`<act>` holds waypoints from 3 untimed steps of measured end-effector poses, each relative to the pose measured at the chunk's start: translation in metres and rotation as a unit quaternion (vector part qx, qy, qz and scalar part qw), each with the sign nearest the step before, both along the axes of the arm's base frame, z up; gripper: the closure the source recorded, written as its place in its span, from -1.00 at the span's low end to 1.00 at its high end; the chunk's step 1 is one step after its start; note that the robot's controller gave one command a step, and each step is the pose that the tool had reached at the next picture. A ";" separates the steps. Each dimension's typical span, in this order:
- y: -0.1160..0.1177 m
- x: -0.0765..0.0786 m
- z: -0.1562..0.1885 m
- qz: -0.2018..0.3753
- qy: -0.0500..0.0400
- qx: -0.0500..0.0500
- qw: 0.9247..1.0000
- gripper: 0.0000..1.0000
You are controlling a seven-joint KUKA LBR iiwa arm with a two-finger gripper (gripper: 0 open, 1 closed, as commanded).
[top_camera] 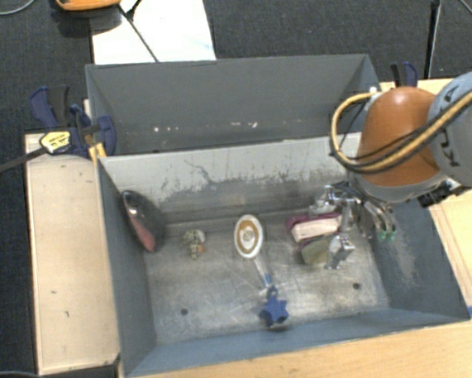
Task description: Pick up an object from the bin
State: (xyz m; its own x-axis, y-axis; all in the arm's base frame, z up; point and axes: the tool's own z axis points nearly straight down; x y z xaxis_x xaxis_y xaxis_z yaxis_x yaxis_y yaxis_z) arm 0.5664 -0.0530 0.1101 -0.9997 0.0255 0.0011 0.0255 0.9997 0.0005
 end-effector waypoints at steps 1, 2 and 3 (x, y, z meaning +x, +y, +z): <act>0.004 0.010 -0.024 -0.132 -0.013 0.002 0.991 -1.00; 0.002 0.010 -0.024 -0.133 -0.013 0.000 0.991 1.00; -0.002 0.009 0.004 -0.099 -0.003 0.000 0.995 1.00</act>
Offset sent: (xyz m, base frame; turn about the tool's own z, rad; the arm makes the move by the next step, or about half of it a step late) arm 0.0028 0.0022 -0.0304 0.2677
